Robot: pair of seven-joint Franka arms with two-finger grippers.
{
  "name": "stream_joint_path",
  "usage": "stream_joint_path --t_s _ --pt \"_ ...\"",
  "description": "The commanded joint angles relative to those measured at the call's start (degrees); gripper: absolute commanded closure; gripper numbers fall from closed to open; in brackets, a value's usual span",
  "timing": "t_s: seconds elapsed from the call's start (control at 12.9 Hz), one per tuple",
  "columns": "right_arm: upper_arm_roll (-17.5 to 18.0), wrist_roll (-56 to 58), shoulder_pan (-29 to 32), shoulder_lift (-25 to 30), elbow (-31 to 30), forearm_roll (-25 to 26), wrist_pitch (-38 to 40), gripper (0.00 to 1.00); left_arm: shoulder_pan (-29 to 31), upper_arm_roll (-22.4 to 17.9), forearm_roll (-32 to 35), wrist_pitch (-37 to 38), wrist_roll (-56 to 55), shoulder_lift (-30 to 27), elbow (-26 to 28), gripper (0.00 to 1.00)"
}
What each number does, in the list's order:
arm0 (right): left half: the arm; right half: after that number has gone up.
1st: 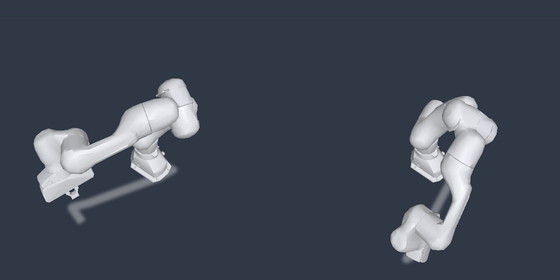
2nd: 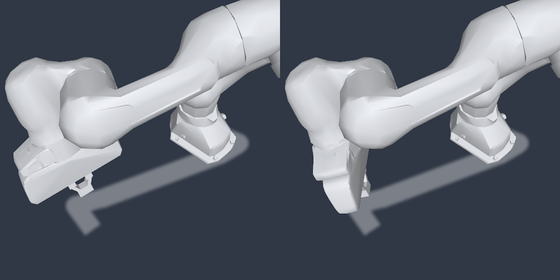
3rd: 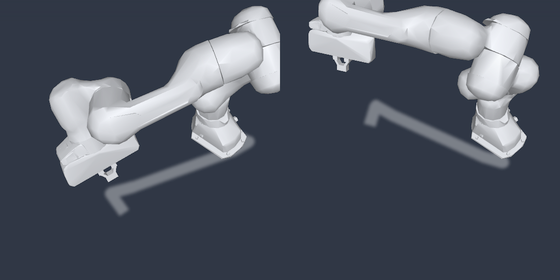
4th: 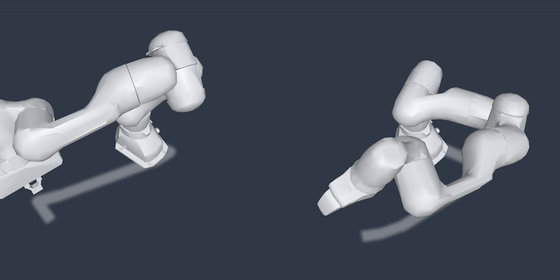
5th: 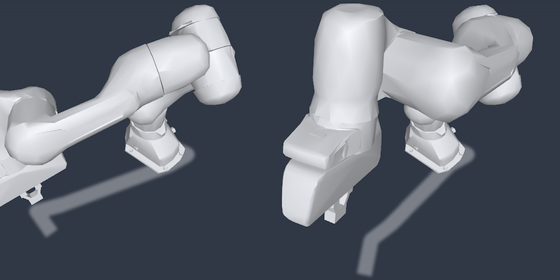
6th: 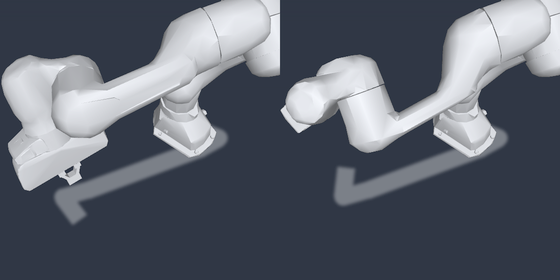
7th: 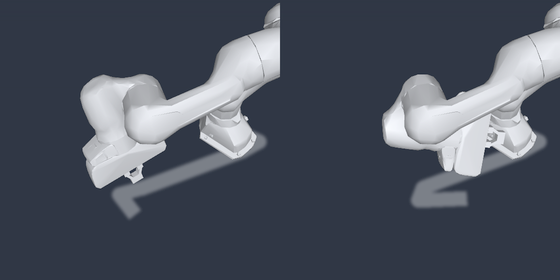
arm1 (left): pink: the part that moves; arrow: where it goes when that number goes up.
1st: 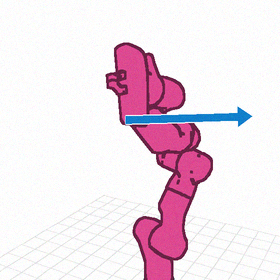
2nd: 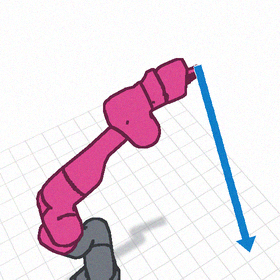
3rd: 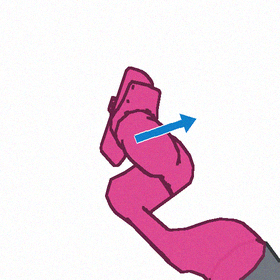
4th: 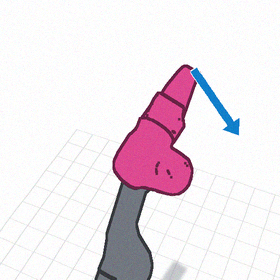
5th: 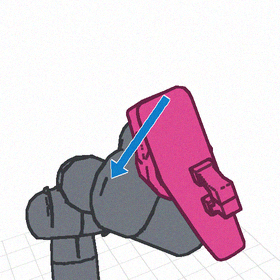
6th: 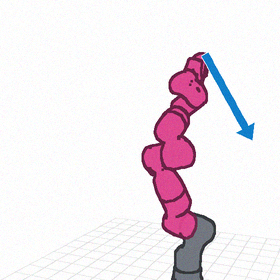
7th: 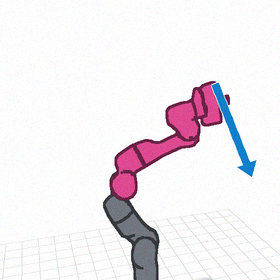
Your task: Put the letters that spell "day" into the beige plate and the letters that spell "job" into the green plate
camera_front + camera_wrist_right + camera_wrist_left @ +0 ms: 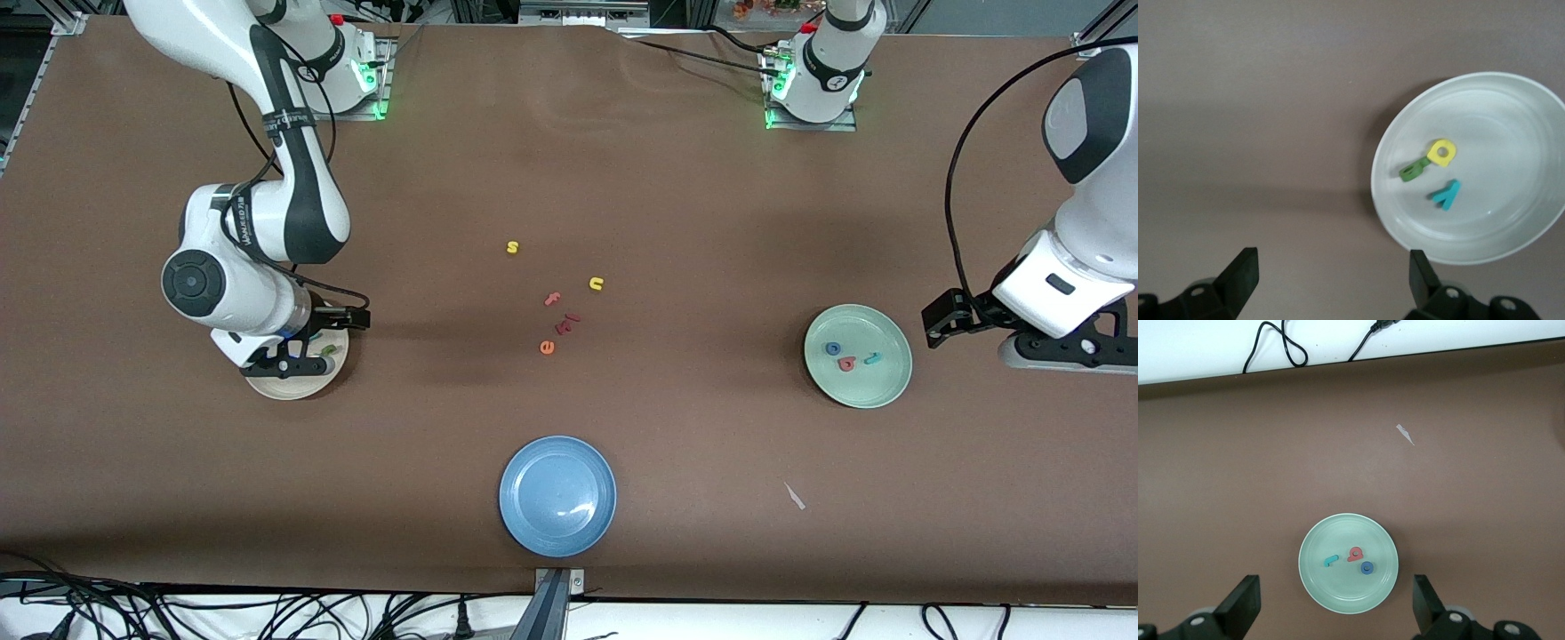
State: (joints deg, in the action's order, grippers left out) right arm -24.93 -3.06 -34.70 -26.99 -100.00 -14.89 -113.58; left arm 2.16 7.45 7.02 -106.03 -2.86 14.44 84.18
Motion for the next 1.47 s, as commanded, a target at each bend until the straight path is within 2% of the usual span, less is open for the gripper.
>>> stream_joint_path --t_s 0.0,0.08,0.31,0.62,0.85,1.01,1.16,1.4 --pt "-0.11 -3.78 -1.15 1.76 3.49 -0.24 7.13 0.00 0.83 0.20 -0.17 -0.76 0.49 -1.25 1.77 0.00" --pt "1.36 -6.14 -0.46 4.02 3.67 0.20 8.80 0.00 1.00 0.20 -0.25 -0.76 0.66 -0.99 1.69 0.00" --pt "11.98 -9.15 6.99 11.76 3.14 9.06 15.03 0.00 1.18 0.11 -0.17 -0.76 0.58 -0.73 1.16 0.00" --pt "17.80 -8.10 15.78 18.89 3.06 11.11 23.30 0.00 1.18 0.11 -0.17 -0.76 0.49 -0.37 0.98 0.00" --pt "17.99 -1.96 18.08 22.23 3.76 15.84 29.02 0.00 1.27 0.11 -0.17 -0.76 0.49 -0.46 0.98 0.00" --pt "17.99 -1.51 20.71 24.25 4.11 15.94 31.30 0.00 1.27 0.20 -0.17 -0.76 0.58 -0.55 0.98 0.00" --pt "17.99 -1.51 21.86 24.26 7.52 16.29 34.12 0.00 1.18 0.55 -0.17 -0.76 0.66 -0.72 0.89 0.00" --pt "17.73 -1.42 23.53 24.61 8.68 16.03 33.61 0.00 1.00 0.55 -0.08 -0.76 0.75 -0.73 0.28 0.00"
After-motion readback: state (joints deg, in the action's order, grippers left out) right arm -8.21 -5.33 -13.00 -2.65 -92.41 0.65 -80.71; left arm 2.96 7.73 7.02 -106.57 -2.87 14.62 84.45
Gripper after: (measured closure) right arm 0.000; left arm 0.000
